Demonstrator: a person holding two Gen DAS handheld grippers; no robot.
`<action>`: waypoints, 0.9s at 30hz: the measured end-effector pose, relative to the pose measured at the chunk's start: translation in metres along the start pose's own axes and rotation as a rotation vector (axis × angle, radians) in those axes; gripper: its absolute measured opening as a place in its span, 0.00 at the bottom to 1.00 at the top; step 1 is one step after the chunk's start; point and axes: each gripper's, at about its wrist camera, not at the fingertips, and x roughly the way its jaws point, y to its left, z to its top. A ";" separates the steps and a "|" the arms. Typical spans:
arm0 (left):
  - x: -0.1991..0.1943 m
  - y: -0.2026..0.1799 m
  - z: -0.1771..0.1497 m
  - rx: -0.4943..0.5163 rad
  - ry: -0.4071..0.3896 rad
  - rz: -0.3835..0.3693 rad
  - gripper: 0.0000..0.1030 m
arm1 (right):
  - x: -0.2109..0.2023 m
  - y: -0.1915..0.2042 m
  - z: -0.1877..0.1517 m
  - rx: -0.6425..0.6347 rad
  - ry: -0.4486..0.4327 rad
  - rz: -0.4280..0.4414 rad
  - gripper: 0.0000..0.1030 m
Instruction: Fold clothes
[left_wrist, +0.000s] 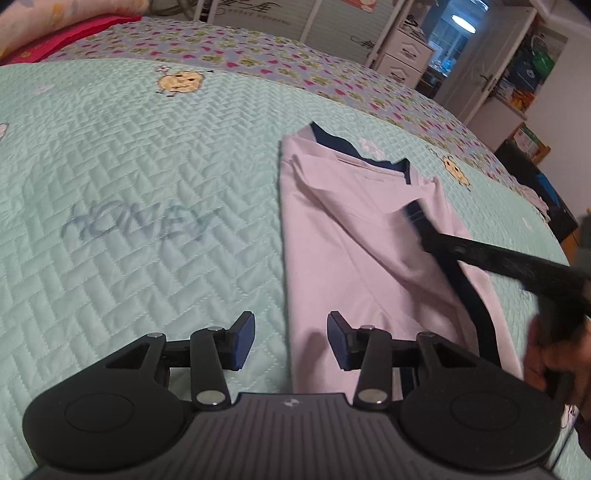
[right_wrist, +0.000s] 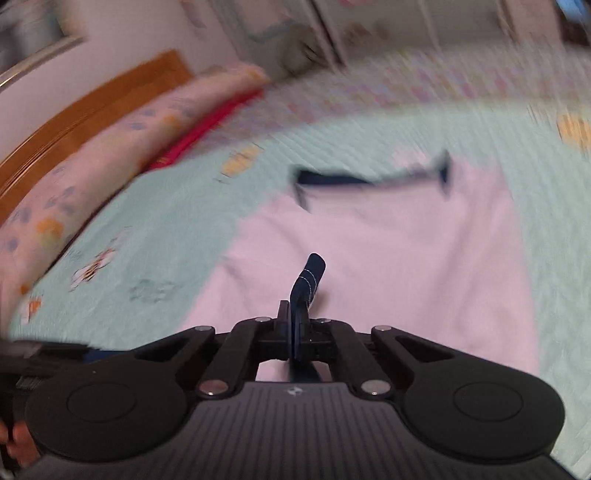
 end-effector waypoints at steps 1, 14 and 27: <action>-0.002 0.004 0.000 -0.013 -0.002 0.004 0.45 | -0.006 0.016 -0.002 -0.083 -0.007 0.014 0.00; 0.001 0.004 0.018 -0.040 -0.065 -0.015 0.45 | -0.021 0.051 -0.031 -0.166 0.086 0.069 0.50; 0.024 -0.022 0.047 0.013 -0.149 0.000 0.45 | 0.012 -0.089 0.049 0.012 -0.045 -0.311 0.50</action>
